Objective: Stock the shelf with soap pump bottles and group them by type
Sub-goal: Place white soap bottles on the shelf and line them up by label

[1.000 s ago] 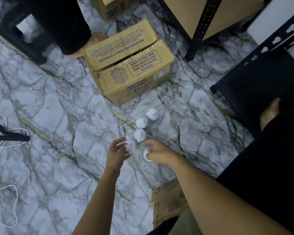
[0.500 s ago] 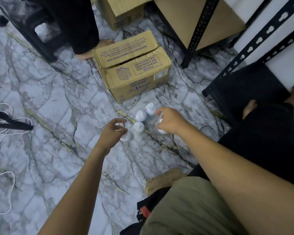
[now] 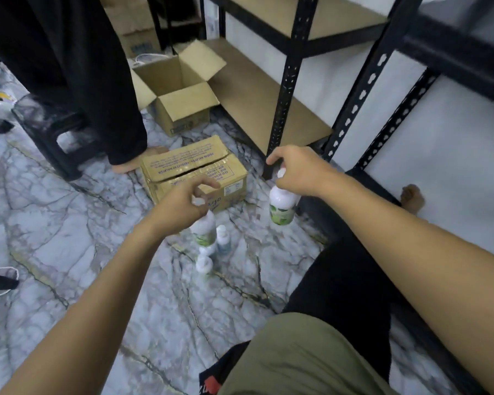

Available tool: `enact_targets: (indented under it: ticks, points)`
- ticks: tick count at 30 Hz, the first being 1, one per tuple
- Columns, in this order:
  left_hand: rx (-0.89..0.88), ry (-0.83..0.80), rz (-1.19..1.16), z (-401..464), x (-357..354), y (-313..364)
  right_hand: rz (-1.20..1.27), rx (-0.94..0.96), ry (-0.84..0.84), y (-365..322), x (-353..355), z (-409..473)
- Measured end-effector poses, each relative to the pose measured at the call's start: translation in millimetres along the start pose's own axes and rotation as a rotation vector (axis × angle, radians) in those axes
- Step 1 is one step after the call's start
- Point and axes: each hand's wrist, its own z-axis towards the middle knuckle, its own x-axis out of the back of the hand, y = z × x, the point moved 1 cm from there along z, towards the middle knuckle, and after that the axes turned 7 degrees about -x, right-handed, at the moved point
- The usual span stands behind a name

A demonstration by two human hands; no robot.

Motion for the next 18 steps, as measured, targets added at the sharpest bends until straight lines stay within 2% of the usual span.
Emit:
enact_targets:
  ticks: [12, 18]
  points:
    - [-0.475, -0.026, 0.174, 59, 29, 180, -0.037, -0.021, 0.357, 10, 169, -86]
    - [-0.660, -0.097, 0.267, 82, 28, 277, -0.083, -0.048, 0.533, 25, 251, -140]
